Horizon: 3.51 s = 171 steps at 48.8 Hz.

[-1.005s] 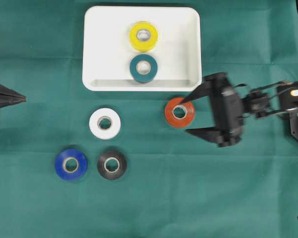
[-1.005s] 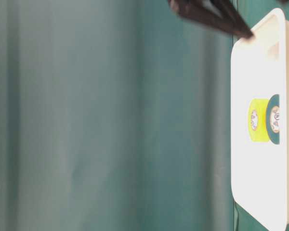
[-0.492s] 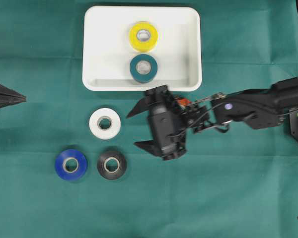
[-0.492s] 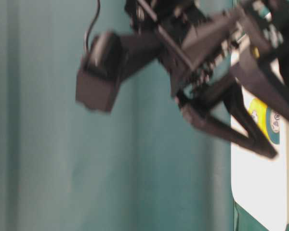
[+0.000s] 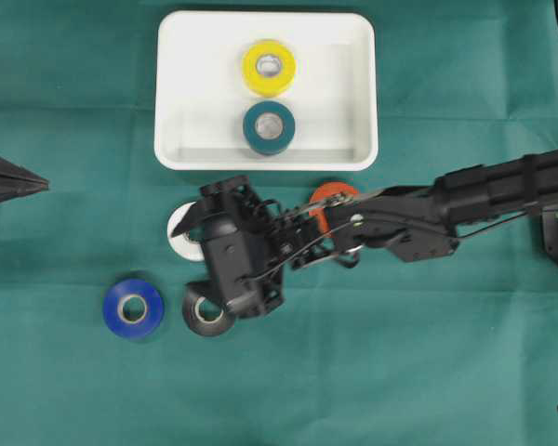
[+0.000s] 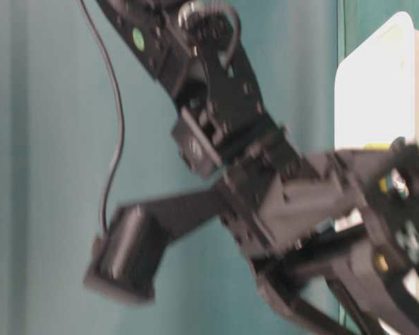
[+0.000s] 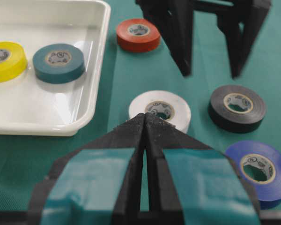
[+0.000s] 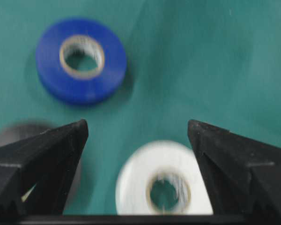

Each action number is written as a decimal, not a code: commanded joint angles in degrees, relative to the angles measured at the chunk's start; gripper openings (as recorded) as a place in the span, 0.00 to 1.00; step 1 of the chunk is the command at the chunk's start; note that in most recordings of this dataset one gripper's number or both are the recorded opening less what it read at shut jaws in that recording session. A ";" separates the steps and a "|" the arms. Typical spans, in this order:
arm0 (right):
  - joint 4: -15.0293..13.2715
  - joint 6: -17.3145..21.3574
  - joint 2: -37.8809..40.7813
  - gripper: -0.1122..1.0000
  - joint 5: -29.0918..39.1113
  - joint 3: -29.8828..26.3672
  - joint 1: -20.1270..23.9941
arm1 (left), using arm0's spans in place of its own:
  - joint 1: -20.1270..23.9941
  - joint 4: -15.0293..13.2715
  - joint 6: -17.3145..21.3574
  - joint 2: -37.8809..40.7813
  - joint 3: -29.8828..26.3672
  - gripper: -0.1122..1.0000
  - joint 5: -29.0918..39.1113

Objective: Put the tape into the white case with the right arm.
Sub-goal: 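Reach the right gripper across to the blue tape roll, then lower the right gripper and close it on the blue roll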

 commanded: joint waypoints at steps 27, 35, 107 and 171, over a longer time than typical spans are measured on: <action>0.00 6.15 6.94 0.69 2.02 -13.71 2.02 | 0.18 0.00 0.00 0.35 -0.79 0.10 -0.35; 0.00 6.50 8.44 0.70 5.54 -15.82 2.02 | 0.09 0.00 0.09 0.44 -0.79 0.10 -0.35; 4.92 8.17 19.60 0.21 18.81 -29.36 1.93 | 0.44 0.00 0.09 0.35 -0.70 0.10 -0.35; 1.67 8.79 11.69 0.11 23.20 -28.04 2.55 | 0.44 0.00 0.00 0.44 -0.70 0.10 -0.35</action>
